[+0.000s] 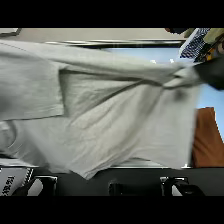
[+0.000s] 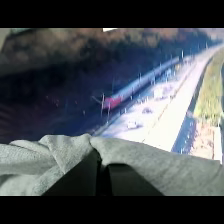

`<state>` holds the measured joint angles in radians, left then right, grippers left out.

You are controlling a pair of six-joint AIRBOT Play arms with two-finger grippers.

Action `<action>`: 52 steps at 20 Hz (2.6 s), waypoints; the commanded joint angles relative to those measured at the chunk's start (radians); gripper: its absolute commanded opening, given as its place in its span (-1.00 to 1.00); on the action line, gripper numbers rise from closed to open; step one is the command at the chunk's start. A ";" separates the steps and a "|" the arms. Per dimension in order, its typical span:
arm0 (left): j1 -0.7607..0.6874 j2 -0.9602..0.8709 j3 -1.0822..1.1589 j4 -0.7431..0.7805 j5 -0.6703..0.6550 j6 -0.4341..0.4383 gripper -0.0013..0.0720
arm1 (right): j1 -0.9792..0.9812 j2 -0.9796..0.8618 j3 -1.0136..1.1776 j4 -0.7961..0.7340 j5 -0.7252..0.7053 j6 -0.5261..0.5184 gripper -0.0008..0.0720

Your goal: Fold the clothes and pants, and hang the long-sleeved shirts on hangers.

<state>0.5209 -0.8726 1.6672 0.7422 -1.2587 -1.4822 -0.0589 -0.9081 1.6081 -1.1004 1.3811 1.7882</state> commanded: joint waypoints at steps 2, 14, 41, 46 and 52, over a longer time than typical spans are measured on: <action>-0.186 -0.364 -0.078 0.061 0.053 0.089 -0.92 | 0.000 -0.394 -0.053 0.053 0.017 -0.026 -0.88; -0.485 -0.919 -0.077 0.092 0.394 0.083 -0.89 | 0.000 -0.931 -0.054 0.339 -0.452 -0.012 -0.73; 0.025 -0.294 -0.669 0.228 -0.084 0.043 0.33 | -0.493 -0.365 -0.815 0.045 -0.087 -0.537 0.20; 0.024 -0.296 -0.669 0.228 -0.077 0.043 0.33 | -0.492 -0.454 -0.815 0.086 -0.080 -0.555 0.20; 0.024 -0.296 -0.669 0.228 -0.076 0.043 0.33 | -0.492 -0.469 -0.825 0.093 -0.093 -0.546 0.34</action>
<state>0.5446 -1.1698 0.9985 0.9699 -1.3354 -1.4395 -0.5510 -1.3689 0.7906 -1.0203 1.2926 1.2308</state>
